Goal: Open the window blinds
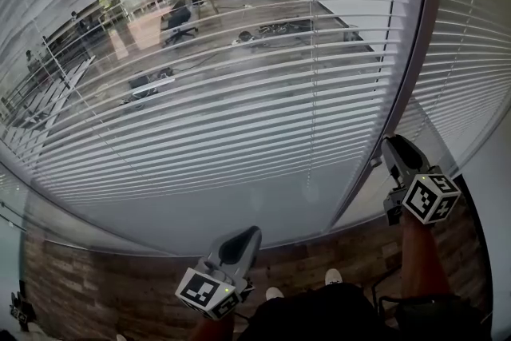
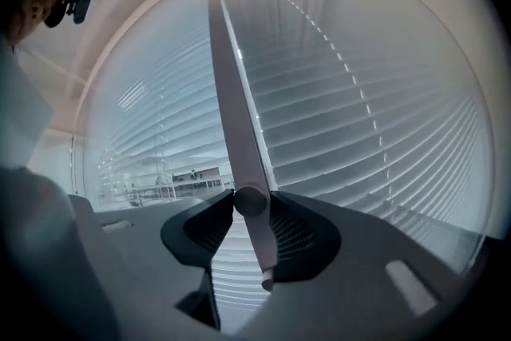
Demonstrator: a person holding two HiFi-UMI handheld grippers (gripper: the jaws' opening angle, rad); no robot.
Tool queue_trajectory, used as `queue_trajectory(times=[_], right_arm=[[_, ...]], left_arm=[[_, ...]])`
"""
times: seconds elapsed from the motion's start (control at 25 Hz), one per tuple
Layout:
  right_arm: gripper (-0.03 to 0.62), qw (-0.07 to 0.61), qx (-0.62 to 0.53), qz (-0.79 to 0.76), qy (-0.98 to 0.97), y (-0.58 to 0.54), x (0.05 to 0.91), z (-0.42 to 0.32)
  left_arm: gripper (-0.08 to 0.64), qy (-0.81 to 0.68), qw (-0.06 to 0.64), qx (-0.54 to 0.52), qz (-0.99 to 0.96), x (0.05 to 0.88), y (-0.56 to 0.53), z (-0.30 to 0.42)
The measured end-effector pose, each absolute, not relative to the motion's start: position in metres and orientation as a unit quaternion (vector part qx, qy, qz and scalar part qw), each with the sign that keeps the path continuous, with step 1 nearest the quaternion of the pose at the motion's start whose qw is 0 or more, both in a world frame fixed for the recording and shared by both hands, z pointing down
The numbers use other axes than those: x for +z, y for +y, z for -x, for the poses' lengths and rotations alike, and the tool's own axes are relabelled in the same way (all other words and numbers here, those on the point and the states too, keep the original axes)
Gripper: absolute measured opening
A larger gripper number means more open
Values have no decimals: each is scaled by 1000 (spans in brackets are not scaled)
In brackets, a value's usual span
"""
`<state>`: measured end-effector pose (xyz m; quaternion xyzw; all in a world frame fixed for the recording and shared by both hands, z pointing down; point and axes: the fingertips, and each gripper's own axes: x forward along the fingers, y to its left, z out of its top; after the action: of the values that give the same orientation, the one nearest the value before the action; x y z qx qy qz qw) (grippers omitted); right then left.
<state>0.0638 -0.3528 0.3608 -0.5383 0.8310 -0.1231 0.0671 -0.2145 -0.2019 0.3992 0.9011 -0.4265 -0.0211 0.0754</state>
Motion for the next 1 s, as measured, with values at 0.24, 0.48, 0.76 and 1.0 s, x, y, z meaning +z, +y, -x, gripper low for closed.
queue_trajectory(times=[0.24, 0.48, 0.76, 1.0], right_arm=[[156, 88, -148, 529, 831, -354, 363, -62], [155, 62, -128, 535, 833, -354, 362, -61], [152, 0, -57, 555, 830, -354, 362, -61], [152, -44, -5, 562, 826, -354, 362, -59]], left_arm=[[0, -428, 72, -25, -901, 395, -202, 213], [0, -428, 73, -24, -900, 393, -203, 214], [0, -429, 74, -22, -900, 397, -204, 215], [0, -426, 75, -29, -901, 400, -204, 216]])
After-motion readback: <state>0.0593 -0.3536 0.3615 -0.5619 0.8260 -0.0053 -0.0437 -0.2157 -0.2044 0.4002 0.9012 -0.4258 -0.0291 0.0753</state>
